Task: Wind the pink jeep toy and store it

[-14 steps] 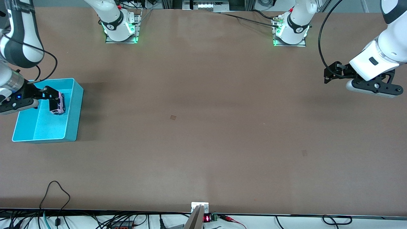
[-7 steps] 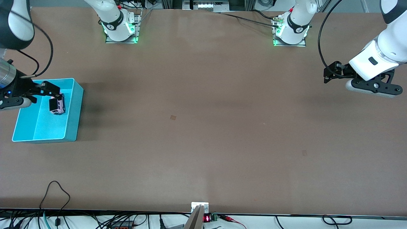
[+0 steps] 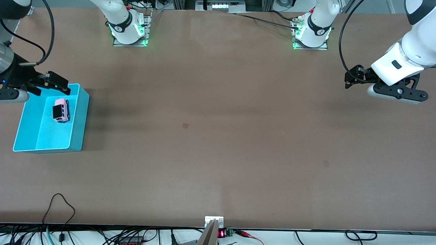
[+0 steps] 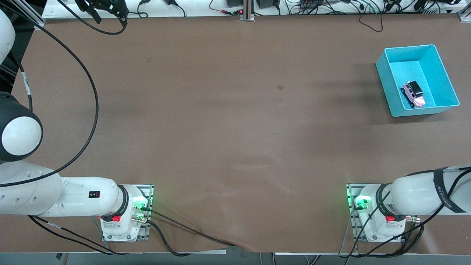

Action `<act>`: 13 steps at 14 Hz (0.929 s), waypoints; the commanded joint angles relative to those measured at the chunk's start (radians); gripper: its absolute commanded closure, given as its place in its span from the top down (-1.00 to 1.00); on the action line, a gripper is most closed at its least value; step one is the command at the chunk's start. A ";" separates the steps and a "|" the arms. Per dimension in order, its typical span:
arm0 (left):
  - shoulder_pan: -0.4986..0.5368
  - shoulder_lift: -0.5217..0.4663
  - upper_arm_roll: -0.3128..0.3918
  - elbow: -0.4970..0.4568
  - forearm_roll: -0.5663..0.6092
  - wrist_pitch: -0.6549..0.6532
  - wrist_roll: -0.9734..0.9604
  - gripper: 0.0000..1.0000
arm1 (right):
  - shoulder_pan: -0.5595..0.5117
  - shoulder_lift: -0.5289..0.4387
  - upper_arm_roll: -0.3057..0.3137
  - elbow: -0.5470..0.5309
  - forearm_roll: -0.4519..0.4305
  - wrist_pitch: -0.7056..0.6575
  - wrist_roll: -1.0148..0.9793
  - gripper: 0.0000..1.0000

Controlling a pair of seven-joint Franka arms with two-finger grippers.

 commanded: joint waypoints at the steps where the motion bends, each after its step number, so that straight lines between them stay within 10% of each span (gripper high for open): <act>1: -0.001 -0.001 -0.012 0.019 0.011 -0.022 -0.009 1.00 | 0.002 -0.123 0.003 -0.151 -0.005 0.103 0.015 1.00; 13: 0.003 -0.011 -0.036 0.019 0.012 -0.099 -0.007 1.00 | 0.002 -0.134 0.003 -0.166 -0.002 0.149 -0.014 1.00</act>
